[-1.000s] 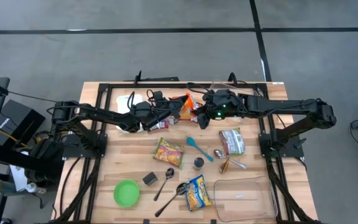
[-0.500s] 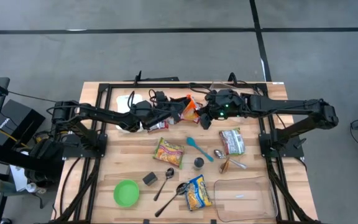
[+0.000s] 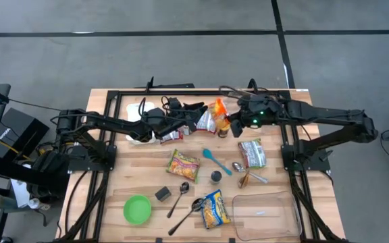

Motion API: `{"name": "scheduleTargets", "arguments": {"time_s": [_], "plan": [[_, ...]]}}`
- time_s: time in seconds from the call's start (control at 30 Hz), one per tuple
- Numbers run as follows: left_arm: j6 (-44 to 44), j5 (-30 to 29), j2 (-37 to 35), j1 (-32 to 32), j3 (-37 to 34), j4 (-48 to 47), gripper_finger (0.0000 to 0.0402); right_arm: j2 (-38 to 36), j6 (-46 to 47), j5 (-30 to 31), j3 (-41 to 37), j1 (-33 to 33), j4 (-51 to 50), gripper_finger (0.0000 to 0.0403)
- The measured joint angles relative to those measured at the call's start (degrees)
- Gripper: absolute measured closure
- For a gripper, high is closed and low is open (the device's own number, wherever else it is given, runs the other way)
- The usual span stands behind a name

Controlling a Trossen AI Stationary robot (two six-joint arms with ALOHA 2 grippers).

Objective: Pick & Place Food Item
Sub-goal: Put the orange noodle pack into the top transparent bin

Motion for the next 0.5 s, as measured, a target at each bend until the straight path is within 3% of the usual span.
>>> {"name": "scheduleTargets", "arguments": {"time_s": [0.3,0.5], "plan": [[0.20,10.07,0.00,-0.01,0.00,0.00,0.0235,-5.96,5.54,8.91,0.00,-2.55,-5.47,0.0387],[0.28,19.28,0.00,-0.12,0.00,0.00,0.0248,-6.40,6.19,9.25,0.00,-9.04,-6.66,0.0384]]}}
